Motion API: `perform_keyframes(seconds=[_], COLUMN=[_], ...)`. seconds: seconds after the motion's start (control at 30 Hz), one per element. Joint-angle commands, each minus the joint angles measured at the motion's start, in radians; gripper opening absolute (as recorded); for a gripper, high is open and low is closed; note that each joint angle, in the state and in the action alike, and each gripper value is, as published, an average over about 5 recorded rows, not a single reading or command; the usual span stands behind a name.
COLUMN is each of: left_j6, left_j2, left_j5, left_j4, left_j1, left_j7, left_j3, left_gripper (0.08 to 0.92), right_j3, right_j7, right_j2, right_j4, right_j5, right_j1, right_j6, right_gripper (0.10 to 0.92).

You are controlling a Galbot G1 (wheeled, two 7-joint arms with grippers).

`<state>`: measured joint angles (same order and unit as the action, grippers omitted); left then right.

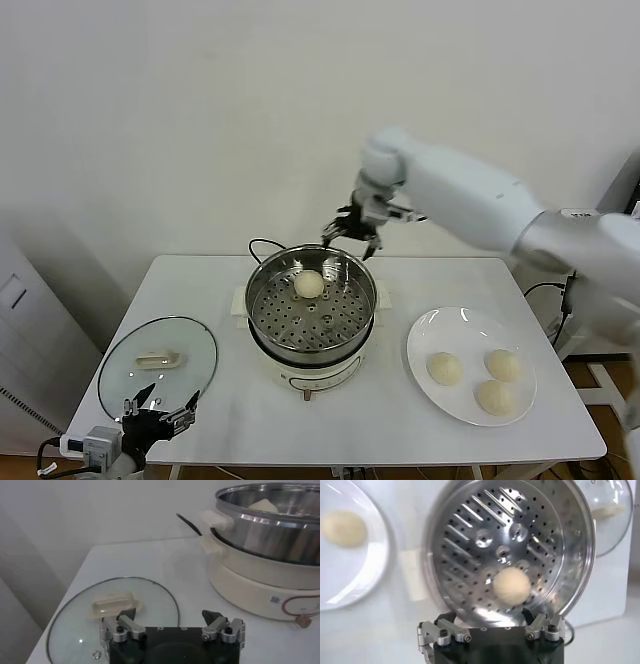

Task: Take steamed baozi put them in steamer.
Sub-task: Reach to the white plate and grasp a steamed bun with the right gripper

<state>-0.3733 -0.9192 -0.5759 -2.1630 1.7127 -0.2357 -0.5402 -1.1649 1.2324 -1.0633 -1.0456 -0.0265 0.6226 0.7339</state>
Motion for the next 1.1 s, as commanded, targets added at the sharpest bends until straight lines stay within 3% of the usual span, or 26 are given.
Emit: perform_keyframes(seconds=[0.03,0.47,1.1], left_j6=[0.001,0.0,0.003], left_j2=[-0.001,-0.003,-0.008], left_j5=[-0.001,-0.011,-0.011], left_j4=[0.001,-0.001,-0.006], left_j1=[0.0,-0.006,0.003], left_j7=[0.0,0.0,0.0], left_j3=[0.001,0.001,-0.003], left_gripper=[0.823,0.823,0.823], right_j3=[-0.319,-0.374,-0.195], right_j7=[-0.003,-0.145,-0.296], right_j2=[0.275,0.509,0.515], right_j4=[-0.105,-0.293,-0.289], right_j5=[-0.378,-0.403,-0.329], right_j1=[0.192,0.038,-0.299], right_j6=[-0.577,-0.685,-0.758], right_gripper=[0.823,0.823,0.823])
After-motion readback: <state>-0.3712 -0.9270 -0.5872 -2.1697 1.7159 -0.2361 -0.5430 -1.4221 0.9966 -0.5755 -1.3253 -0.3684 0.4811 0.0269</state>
